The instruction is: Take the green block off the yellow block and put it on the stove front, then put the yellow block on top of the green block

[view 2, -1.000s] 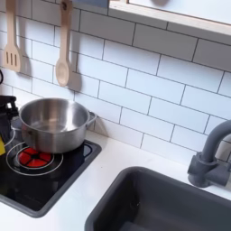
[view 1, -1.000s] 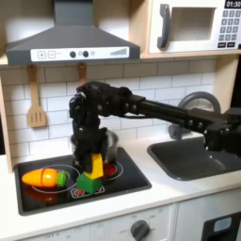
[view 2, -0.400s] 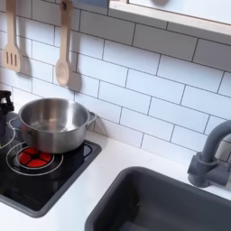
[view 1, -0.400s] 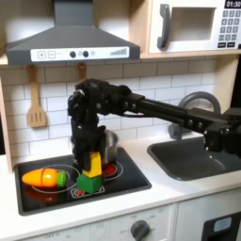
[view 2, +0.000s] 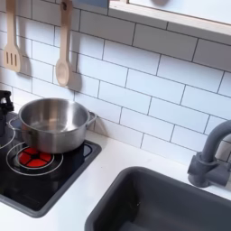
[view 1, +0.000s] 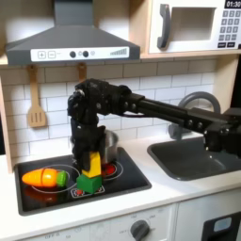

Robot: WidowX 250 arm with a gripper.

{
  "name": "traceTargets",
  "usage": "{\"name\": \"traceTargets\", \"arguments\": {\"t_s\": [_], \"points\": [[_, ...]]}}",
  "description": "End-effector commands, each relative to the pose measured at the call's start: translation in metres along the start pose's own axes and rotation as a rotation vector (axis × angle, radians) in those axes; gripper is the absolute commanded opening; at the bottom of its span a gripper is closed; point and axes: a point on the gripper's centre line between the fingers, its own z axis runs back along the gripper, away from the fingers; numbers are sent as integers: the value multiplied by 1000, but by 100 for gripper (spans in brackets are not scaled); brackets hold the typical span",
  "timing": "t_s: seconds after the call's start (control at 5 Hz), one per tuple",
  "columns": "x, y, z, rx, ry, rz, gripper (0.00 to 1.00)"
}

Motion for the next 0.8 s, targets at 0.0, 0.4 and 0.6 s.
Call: {"name": "traceTargets", "arguments": {"t_s": [0.0,0.4,0.6], "points": [[1,2,-4,6,5,-4,0],[0,1,-12,10,27,-7,0],[1,2,-10,8,17,0,0]]}}
